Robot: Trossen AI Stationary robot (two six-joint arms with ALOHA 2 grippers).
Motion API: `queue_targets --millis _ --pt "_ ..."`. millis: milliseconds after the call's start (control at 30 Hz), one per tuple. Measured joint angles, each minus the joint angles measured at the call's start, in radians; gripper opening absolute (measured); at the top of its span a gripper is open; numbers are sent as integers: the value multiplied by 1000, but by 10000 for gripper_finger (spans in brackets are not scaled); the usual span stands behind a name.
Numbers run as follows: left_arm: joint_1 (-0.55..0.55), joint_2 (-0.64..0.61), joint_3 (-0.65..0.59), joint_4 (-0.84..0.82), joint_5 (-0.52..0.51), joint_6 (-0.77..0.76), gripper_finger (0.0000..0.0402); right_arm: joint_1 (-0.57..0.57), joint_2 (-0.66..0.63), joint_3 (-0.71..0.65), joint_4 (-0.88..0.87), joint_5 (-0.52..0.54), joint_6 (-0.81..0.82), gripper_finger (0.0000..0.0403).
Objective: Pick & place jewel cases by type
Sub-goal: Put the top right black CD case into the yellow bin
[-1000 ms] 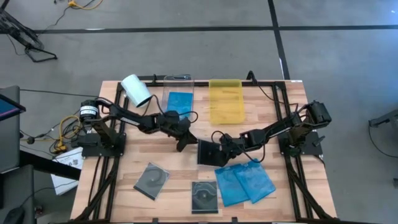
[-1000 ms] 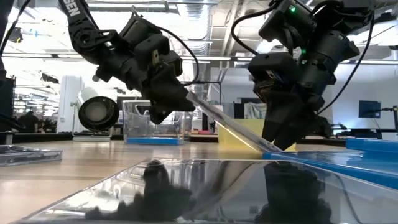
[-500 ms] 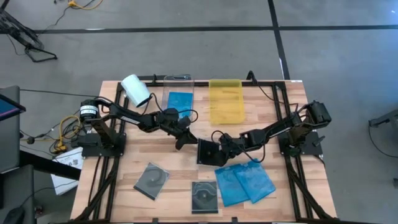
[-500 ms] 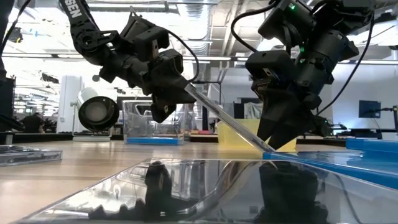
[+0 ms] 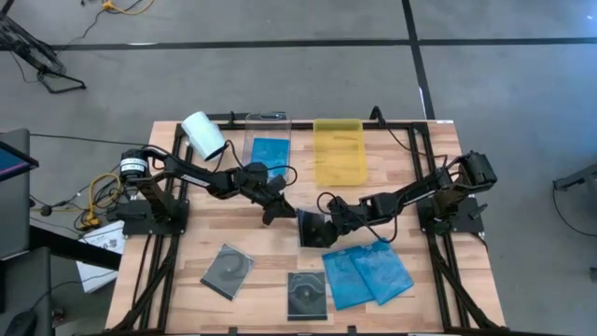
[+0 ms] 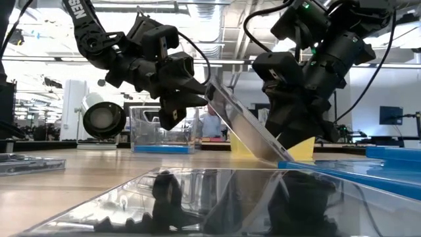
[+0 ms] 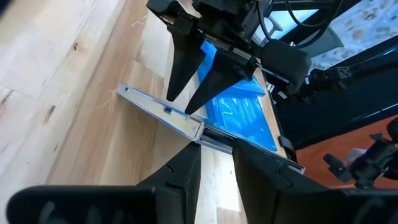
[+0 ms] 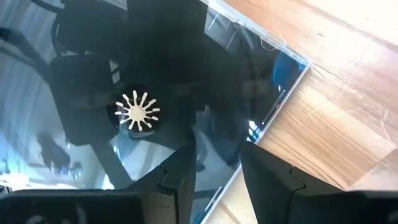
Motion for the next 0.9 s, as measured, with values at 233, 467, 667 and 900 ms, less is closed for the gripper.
queue_targets --millis 233,467,667,900 --pt "0 1 0 -2 31 -35 92 0 0 0 8 -1 1 120" --pt "0 2 -1 -3 51 -60 134 0 0 0 12 -6 0 121" --pt "0 2 -1 -5 87 -67 175 0 0 0 9 -40 -21 121" --pt "1 2 -1 -3 95 -83 208 2 0 -2 -33 -68 -27 121"
